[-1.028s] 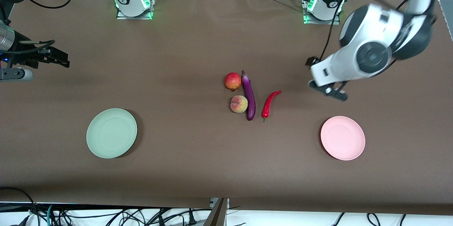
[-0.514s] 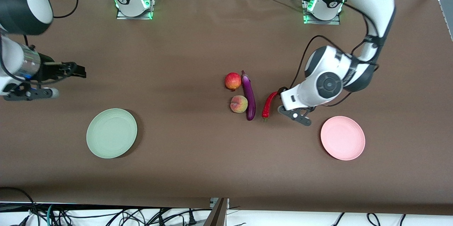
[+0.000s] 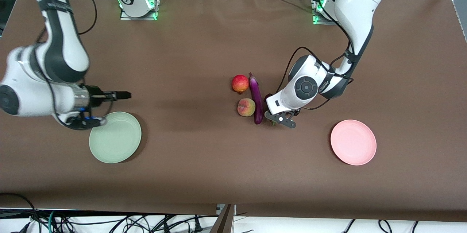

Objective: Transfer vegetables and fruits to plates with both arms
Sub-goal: 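Grasp the chili with the left gripper while the right gripper reaches the pomegranate, then lower the right gripper and grasp the pomegranate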

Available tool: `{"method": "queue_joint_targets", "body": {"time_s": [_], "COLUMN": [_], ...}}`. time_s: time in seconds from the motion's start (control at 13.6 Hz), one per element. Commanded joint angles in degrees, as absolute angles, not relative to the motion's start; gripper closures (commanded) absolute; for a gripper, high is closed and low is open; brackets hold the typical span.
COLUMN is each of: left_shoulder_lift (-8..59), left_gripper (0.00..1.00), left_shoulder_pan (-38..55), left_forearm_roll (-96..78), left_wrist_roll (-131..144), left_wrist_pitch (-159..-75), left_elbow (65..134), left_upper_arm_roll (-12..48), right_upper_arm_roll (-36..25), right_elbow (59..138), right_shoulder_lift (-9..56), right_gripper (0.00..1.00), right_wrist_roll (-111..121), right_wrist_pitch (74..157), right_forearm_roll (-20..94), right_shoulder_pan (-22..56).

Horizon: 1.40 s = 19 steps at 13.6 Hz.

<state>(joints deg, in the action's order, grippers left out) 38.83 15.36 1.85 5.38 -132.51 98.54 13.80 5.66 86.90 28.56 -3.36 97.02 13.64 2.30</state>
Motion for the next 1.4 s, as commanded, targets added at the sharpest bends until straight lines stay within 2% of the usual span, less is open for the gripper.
{"method": "queue_joint_targets", "body": {"time_s": [0.0, 0.07, 0.29, 0.37, 0.44, 0.59, 0.73, 1.32], "left_shoulder_lift": [39.3, 39.7, 39.8, 39.8, 39.9, 39.6, 38.4, 31.1], "left_gripper": [0.06, 0.06, 0.29, 0.46, 0.56, 0.87, 0.91, 0.93], "left_shoulder_pan": [16.3, 16.8, 17.1, 17.2, 17.5, 17.6, 16.9, 15.6], "left_forearm_roll": [6.4, 6.9, 7.0, 7.0, 7.0, 7.0, 7.0, 11.7], "left_wrist_roll": [7.9, 8.8, 9.7, 9.7, 10.5, 12.0, 12.0, 10.5], "left_wrist_pitch": [-133.9, -133.9, -133.9, -133.8, -133.8, -133.2, -130.4, -121.2], "left_elbow": [99.1, 99.1, 99.1, 99.1, 99.1, 99.1, 98.6, 96.0], "left_upper_arm_roll": [13.3, 13.2, 13.2, 13.2, 13.2, 13.2, 12.8, 3.4], "right_upper_arm_roll": [5.5, 5.5, 5.5, 5.5, 5.5, 5.4, 5.3, 5.4], "right_elbow": [86.0, 86.0, 86.0, 86.0, 86.0, 86.0, 86.0, 86.0], "right_shoulder_lift": [29.8, 30.5, 32.5, 33.4, 34.1, 36.3, 38.4, 42.5], "right_gripper": [0.00, 0.00, 0.00, 0.00, 0.00, 0.00, 0.00, 0.00], "right_wrist_roll": [-13.9, -17.5, -25.1, -28.8, -31.8, -35.1, -38.0, -43.4], "right_wrist_pitch": [101.1, 102.6, 108.6, 110.7, 112.7, 116.4, 120.4, 129.0], "right_forearm_roll": [14.6, 14.6, 14.6, 14.6, 14.3, 14.0, 13.9, 14.6], "right_shoulder_pan": [10.7, 13.6, 21.2, 23.7, 26.2, 30.2, 33.3, 38.4]}}
